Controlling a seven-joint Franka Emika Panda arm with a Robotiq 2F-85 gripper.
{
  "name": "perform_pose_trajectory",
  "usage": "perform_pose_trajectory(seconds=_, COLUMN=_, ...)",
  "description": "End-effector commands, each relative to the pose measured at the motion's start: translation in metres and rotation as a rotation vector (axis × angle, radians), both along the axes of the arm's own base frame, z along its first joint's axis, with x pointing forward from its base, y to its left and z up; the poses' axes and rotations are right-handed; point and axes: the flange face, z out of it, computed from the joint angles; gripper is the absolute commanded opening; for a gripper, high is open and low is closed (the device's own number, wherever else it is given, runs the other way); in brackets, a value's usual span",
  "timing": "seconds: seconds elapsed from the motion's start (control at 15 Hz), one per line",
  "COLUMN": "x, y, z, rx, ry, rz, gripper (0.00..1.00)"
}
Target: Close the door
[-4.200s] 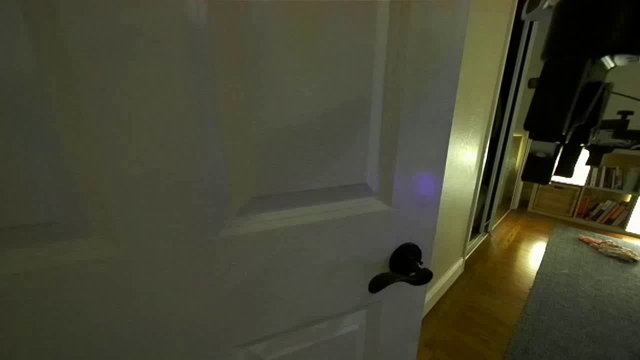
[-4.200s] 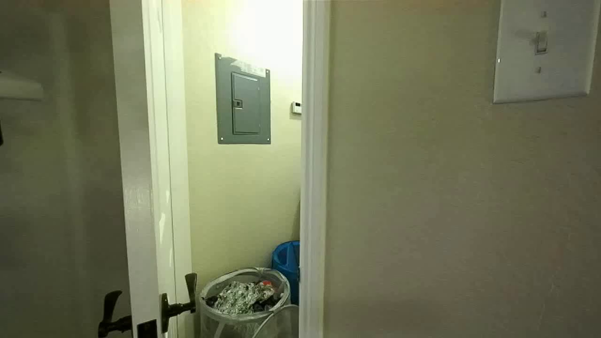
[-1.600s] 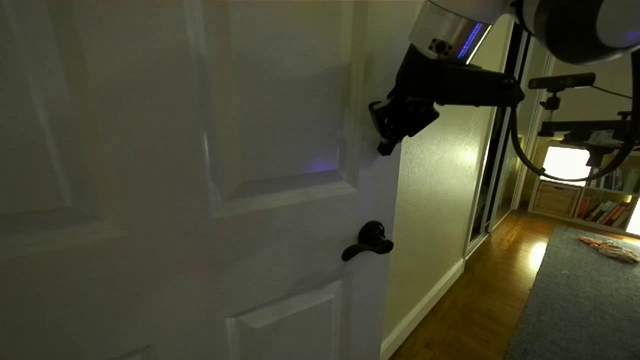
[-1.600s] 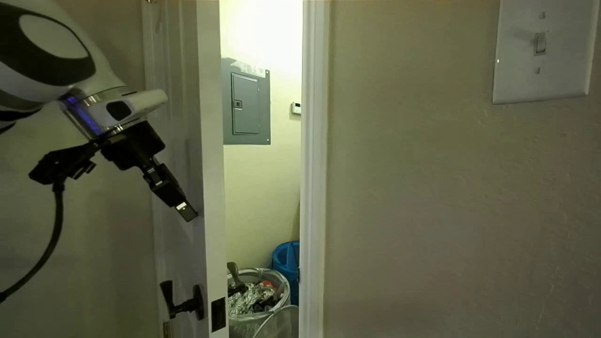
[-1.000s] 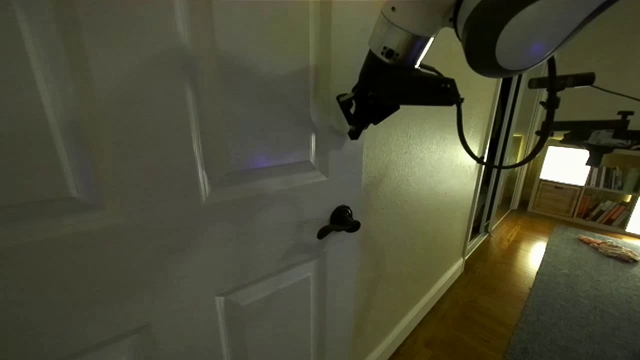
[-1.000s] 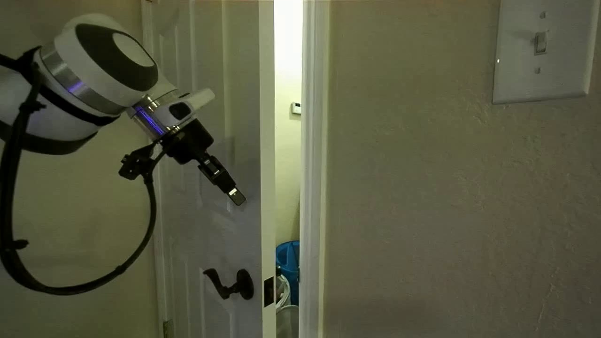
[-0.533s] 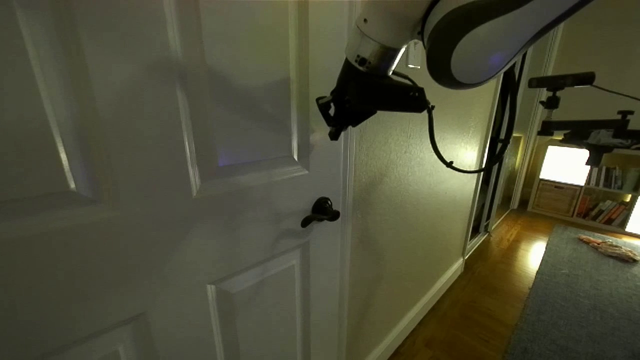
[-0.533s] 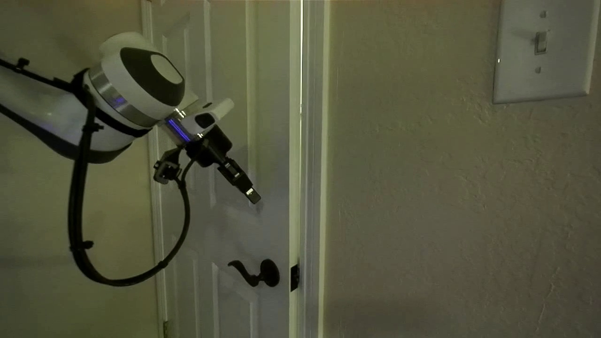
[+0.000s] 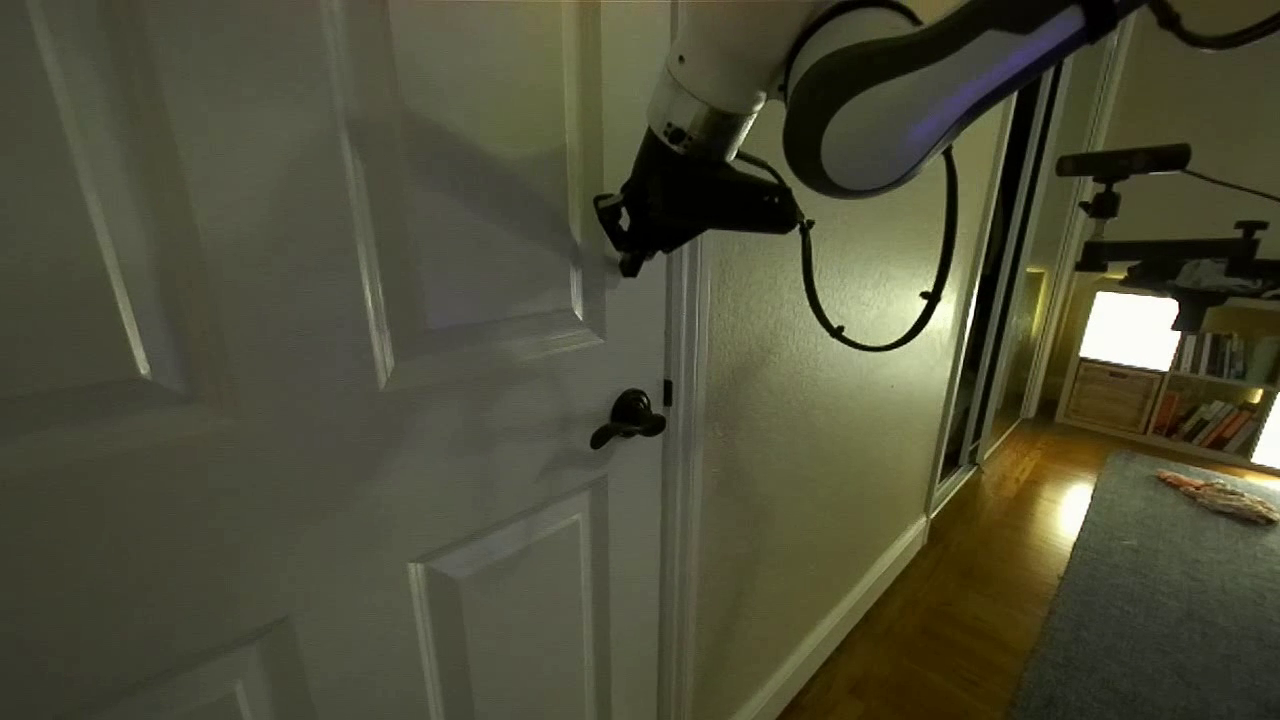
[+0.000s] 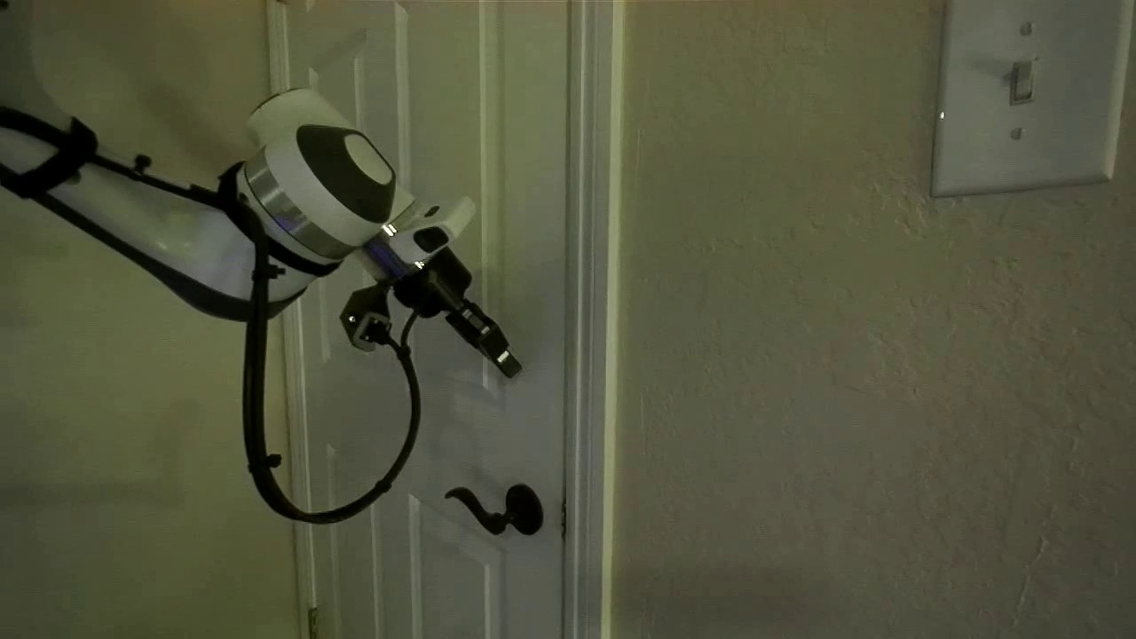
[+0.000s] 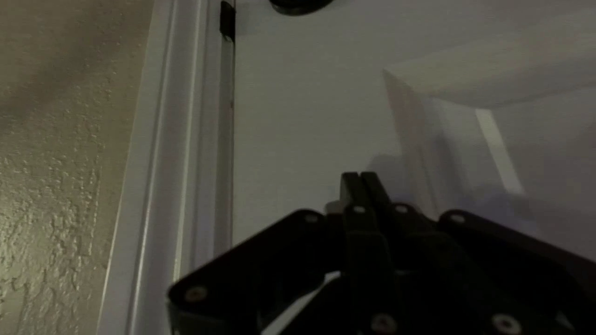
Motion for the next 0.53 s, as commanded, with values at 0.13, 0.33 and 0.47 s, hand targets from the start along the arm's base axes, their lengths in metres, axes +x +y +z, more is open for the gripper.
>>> perform_pose_trajectory(seconds=0.13, x=0.0241, y=0.0019, z=-0.0048, rx=-0.036, ry=-0.039, rz=0.053, gripper=0.05)
perform_pose_trajectory(seconds=0.33, x=0.0239, y=0.0023, z=-0.0029, rx=-0.049, ry=-0.033, rz=0.066, gripper=0.05)
perform_pose_trajectory(seconds=0.47, x=0.0161, y=0.0035, z=-0.0067, rx=-0.041, ry=0.018, rz=0.076, gripper=0.04)
